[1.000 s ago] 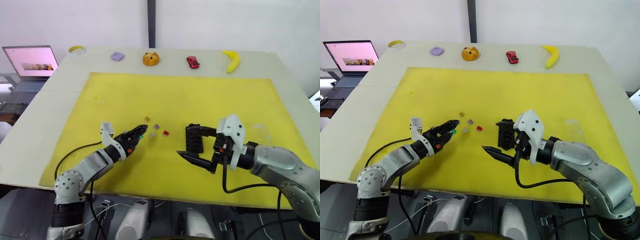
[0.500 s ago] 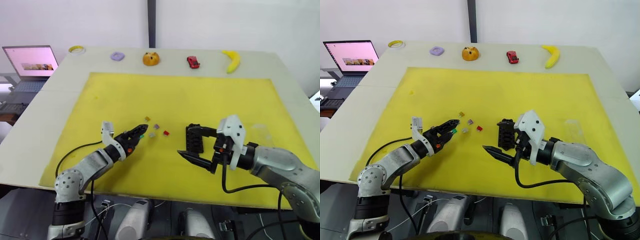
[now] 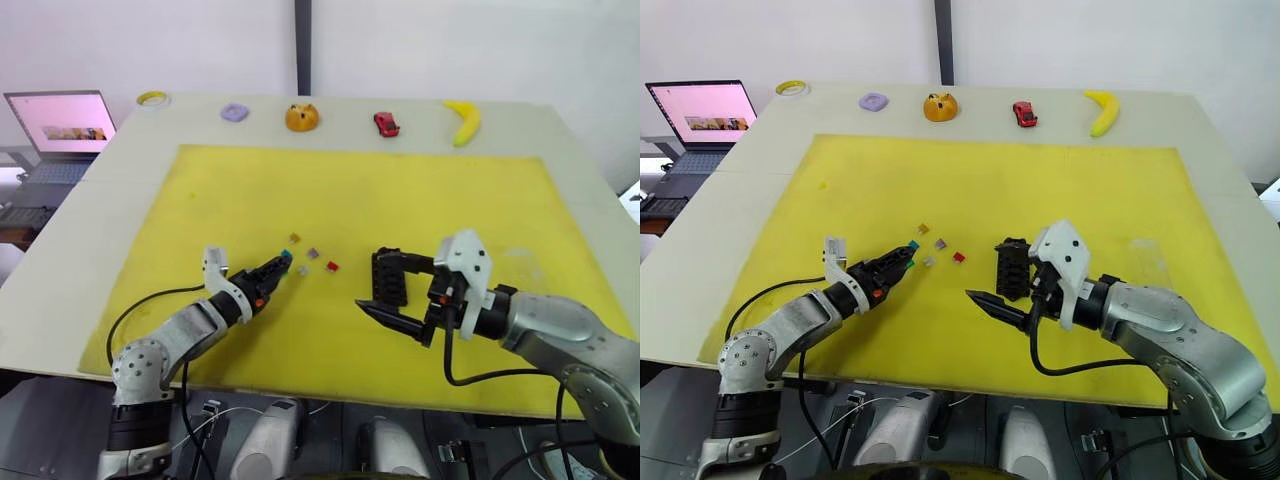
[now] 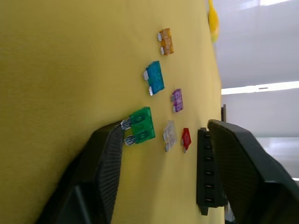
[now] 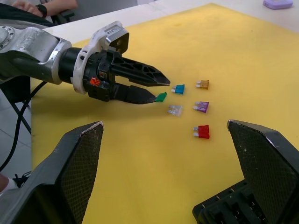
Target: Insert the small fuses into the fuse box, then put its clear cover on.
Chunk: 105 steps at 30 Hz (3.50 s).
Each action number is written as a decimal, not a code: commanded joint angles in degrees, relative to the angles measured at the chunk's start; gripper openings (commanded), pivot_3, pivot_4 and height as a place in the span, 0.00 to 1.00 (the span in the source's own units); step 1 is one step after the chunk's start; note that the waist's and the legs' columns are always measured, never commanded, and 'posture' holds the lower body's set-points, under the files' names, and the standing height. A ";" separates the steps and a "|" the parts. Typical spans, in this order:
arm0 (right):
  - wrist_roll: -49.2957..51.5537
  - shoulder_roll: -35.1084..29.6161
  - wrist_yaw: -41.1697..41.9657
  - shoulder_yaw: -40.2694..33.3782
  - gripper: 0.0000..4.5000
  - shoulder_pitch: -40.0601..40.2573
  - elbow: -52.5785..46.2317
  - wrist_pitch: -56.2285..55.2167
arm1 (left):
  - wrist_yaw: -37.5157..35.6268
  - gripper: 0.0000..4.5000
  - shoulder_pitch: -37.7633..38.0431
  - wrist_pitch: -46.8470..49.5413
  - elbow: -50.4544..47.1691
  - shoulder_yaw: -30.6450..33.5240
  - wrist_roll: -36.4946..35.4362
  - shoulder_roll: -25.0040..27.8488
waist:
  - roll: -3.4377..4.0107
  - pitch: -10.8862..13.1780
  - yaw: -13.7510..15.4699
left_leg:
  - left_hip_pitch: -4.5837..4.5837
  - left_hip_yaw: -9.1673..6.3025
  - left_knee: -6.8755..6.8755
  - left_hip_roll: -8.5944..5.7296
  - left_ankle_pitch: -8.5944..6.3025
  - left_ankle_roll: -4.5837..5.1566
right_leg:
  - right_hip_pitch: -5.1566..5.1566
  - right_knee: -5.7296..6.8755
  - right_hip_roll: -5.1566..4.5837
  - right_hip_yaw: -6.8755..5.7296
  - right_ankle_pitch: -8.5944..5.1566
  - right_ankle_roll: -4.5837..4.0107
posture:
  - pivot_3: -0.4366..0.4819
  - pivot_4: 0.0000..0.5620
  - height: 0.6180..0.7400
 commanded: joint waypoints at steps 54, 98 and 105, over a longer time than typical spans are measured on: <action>14.73 7.21 -8.38 -4.48 1.00 -6.68 3.30 4.78 | -3.73 0.01 -5.83 3.76 -3.79 6.23 -19.45 3.22 | -0.36 0.31 -1.66 | -0.27 0.00 -0.19 0.06 0.08 0.14 | -0.37 -0.04 0.04 0.00 0.01 0.01 | 0.48 0.27 0.96; 39.00 28.90 -38.89 0.62 0.35 -21.09 19.34 3.47 | -11.83 0.00 -17.07 3.09 1.30 0.04 -19.45 3.46 | -0.46 0.40 -3.61 | -0.34 0.00 -0.25 0.05 0.19 0.08 | -0.57 0.28 0.10 0.03 0.15 0.25 | 0.48 0.27 0.96; 39.00 28.37 -39.18 1.14 0.35 -21.35 19.51 3.97 | -10.93 0.00 -16.87 2.02 0.76 -0.10 -19.45 2.31 | -0.46 0.40 -3.62 | -0.34 0.00 -0.24 0.05 0.19 0.08 | -0.57 0.28 0.10 0.02 0.16 0.26 | 0.48 0.27 0.96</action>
